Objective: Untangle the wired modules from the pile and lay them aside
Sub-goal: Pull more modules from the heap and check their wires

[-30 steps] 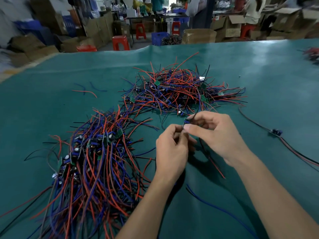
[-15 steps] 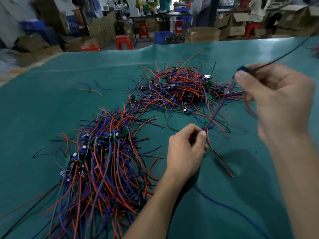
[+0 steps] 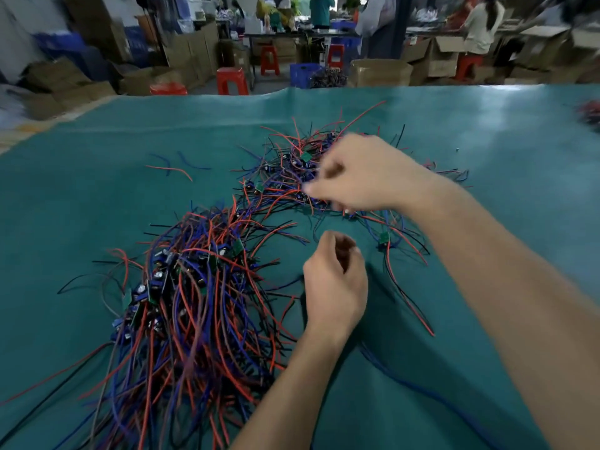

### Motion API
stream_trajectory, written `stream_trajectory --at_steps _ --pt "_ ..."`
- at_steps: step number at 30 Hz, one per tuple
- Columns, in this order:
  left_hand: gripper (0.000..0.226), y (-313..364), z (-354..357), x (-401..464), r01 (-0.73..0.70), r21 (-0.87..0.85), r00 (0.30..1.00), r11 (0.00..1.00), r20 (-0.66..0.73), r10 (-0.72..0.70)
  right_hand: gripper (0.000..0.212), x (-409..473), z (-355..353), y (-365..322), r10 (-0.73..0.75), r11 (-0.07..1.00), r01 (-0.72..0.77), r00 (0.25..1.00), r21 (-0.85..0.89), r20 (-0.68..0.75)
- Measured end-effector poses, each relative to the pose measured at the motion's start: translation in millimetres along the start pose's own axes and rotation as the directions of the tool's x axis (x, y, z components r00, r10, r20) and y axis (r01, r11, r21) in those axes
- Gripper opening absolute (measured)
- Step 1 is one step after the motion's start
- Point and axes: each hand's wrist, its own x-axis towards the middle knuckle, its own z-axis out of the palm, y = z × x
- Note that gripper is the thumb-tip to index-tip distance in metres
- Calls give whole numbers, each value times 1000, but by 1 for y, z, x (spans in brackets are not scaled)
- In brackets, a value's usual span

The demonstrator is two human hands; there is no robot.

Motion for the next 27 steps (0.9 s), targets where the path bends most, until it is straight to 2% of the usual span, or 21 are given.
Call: stream_trajectory --at_steps 1,3,5,7,10,12,13,14,15,17,18,20,22,27 --pt "4 1 0 0 3 11 1000 1000 -3 -3 37 -28 18 17 51 998 -46 990 37 -132" --pt "4 2 -1 -1 7 31 1000 999 -8 -6 34 -35 52 45 314 947 -317 946 -42 -76" --pt "5 2 0 0 13 60 1000 998 -10 -12 38 -43 74 68 450 892 -451 887 15 -98" --pt "6 2 0 0 26 81 1000 996 -14 -25 39 -36 97 82 467 884 -454 863 112 -193" --pt "6 1 0 0 30 81 1000 996 -9 -30 22 -47 120 93 487 871 -424 814 248 -317" --pt "5 0 0 1 32 85 999 996 -1 -32 12 -51 117 102 535 810 -349 770 471 -349" --pt "5 -1 1 1 34 87 999 996 4 -35 8 -53 113 105 577 708 -262 751 656 -322" --pt "5 -2 0 1 37 85 999 996 10 -38 5 -57 108 105 609 550 -159 748 820 -264" --pt "5 -2 1 1 36 78 999 996 15 -37 6 -61 103 106 626 347 -59 757 936 -185" --pt "5 -2 1 1 33 61 999 998 24 -35 9 -68 91 104 606 -41 52 795 998 -17" --pt "5 -3 1 1 39 54 999 998 29 -41 10 -70 86 103 571 -163 67 820 984 39" --pt "5 -4 1 2 57 35 998 998 40 -58 15 -74 81 104 460 -294 66 884 953 81" --pt "7 -4 2 1 53 23 998 998 44 -54 25 -76 81 102 342 -339 52 937 939 72" --pt "37 -2 1 -1 52 -100 995 994 95 -42 30 -69 95 90 194 -97 -5 981 995 24"
